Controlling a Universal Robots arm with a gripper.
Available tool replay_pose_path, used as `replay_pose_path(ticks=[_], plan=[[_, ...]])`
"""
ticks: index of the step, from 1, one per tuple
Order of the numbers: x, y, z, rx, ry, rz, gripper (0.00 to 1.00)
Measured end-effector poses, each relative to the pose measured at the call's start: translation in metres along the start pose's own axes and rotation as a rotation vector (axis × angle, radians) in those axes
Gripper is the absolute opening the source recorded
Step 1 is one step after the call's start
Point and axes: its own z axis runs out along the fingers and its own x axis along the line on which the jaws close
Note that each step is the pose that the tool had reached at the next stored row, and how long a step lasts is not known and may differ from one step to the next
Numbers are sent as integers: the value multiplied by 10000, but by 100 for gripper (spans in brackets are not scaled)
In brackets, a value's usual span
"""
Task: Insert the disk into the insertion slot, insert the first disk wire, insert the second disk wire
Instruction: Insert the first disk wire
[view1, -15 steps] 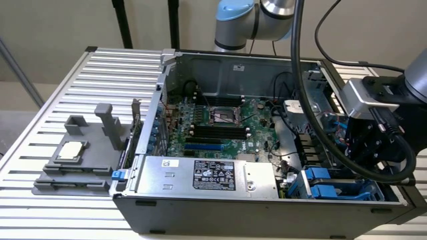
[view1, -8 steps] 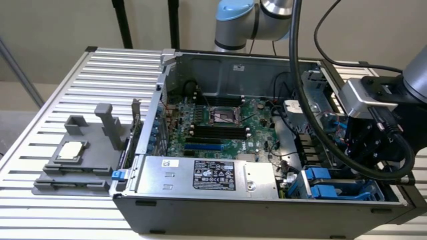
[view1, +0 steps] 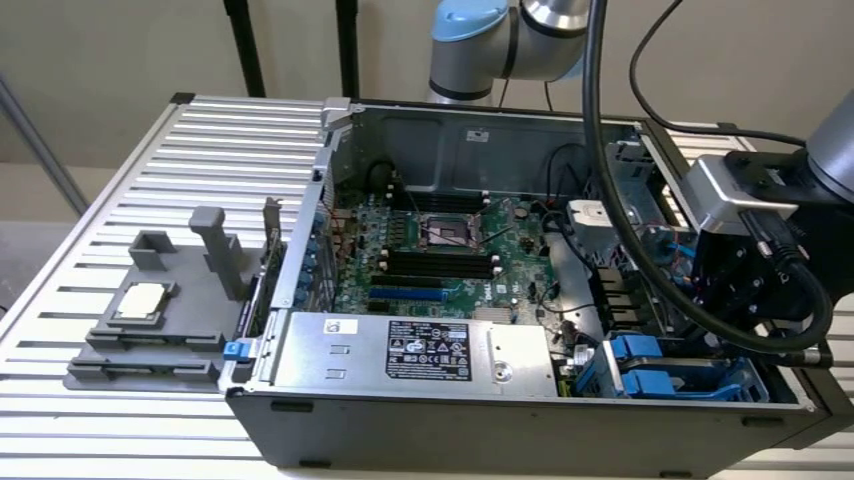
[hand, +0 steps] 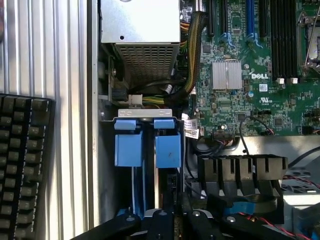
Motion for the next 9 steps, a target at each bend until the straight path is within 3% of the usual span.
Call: replay_pose_path(ticks=[9], plan=[[2, 9, 18, 1, 12, 0, 16]])
